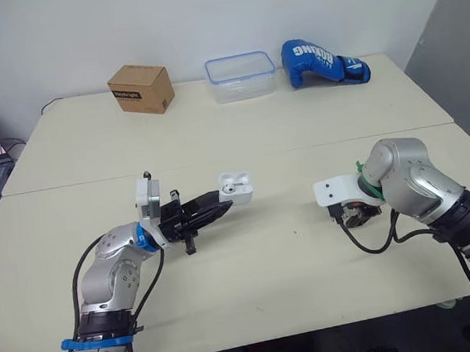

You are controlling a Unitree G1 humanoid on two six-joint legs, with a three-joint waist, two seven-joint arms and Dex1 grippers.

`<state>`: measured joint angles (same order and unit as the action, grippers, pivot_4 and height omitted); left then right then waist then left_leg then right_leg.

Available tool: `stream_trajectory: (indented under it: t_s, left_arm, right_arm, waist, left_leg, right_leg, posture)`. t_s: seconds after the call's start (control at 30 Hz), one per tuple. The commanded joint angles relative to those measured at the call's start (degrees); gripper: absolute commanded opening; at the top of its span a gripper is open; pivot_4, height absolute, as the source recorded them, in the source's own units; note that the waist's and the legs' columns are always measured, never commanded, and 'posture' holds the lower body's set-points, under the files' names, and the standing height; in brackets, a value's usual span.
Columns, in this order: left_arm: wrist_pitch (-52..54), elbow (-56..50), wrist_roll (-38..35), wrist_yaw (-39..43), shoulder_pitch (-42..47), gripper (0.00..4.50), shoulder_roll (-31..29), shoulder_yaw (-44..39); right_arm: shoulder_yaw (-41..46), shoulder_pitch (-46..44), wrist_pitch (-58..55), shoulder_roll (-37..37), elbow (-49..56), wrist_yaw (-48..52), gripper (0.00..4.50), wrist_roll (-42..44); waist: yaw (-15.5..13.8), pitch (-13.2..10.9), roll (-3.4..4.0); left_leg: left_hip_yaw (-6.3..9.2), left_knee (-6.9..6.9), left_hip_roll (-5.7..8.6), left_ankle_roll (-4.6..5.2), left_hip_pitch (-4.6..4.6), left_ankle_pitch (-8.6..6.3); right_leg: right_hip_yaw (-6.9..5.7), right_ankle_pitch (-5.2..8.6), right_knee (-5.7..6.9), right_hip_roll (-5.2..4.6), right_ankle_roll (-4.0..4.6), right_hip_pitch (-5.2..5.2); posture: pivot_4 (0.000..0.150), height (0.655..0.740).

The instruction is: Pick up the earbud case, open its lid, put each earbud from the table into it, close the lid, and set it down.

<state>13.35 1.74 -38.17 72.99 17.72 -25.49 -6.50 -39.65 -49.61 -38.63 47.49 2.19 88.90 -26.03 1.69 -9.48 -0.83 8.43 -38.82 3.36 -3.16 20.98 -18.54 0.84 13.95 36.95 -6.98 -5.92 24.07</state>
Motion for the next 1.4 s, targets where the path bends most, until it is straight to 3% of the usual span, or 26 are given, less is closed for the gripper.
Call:
stream_trajectory:
  t_s: [0.03,0.5,0.6,0.67,0.93,1.07,1.4]
  left_arm:
    - [-0.2,-2.4,-0.6,-0.3,0.2,0.75,-0.1,-0.1]
    - [-0.2,-2.8,-0.6,-0.4,-0.4,0.75,-0.3,-0.3]
    - [-0.3,-2.6,-0.5,-0.3,-0.4,0.75,-0.2,-0.3]
    - [-0.3,-2.6,-0.5,-0.3,-0.4,0.75,-0.3,-0.3]
    - [-0.5,-2.4,-0.4,-0.3,-0.5,0.75,-0.2,-0.3]
    - [-0.5,-2.3,-0.4,-0.3,-0.6,0.75,-0.1,-0.3]
    - [-1.0,-1.6,-0.5,-0.4,-0.6,0.75,0.2,-0.7]
  right_arm:
    - [-0.2,-1.3,-0.1,0.5,0.4,2.3,2.42,-0.9]
    - [-0.5,-1.6,0.1,-0.3,-1.4,1.6,2.42,-2.1]
    - [-0.5,-1.4,0.0,-0.3,-1.1,1.6,1.83,-2.0]
    - [-0.6,-1.3,0.0,-0.3,-1.0,1.6,1.19,-2.2]
    - [-0.8,-1.2,1.6,0.0,-1.5,1.8,1.19,-3.0]
    - [-0.8,-1.1,2.7,0.2,-1.5,1.9,0.39,-3.0]
    - [1.4,0.0,3.1,-0.1,-0.6,-0.2,0.38,-2.0]
  waist:
    - [0.0,0.0,0.00]
    - [0.0,0.0,0.00]
    - [0.0,0.0,0.00]
    - [0.0,0.0,0.00]
    - [0.0,0.0,0.00]
    - [0.0,0.0,0.00]
    - [0.0,0.0,0.00]
  left_leg:
    - [0.00,0.00,0.00,0.00,0.00,0.00]
    - [0.00,-0.01,0.00,0.00,0.00,0.00]
    - [0.00,-0.01,0.00,0.00,0.00,0.00]
    - [0.00,-0.01,0.00,0.00,0.00,0.00]
    - [0.00,-0.01,0.00,0.00,0.00,0.00]
    - [0.00,-0.01,0.00,0.00,0.00,0.00]
    - [0.00,-0.01,0.00,0.00,0.00,0.00]
  right_leg:
    - [-0.01,0.00,0.00,0.00,0.00,0.00]
    - [0.00,0.00,0.01,0.00,0.00,-0.01]
    - [0.00,0.00,0.00,0.00,0.00,-0.01]
    - [-0.01,0.00,0.00,0.00,0.00,-0.01]
    - [0.00,0.00,0.00,0.00,0.00,0.00]
    - [0.00,0.00,0.00,0.00,0.00,-0.01]
    - [-0.01,0.00,0.00,0.00,0.00,-0.01]
  posture:
    - [0.150,0.7307]
    - [0.150,0.7307]
    - [0.150,0.7307]
    - [0.150,0.7307]
    - [0.150,0.7307]
    - [0.150,0.7307]
    - [0.150,0.7307]
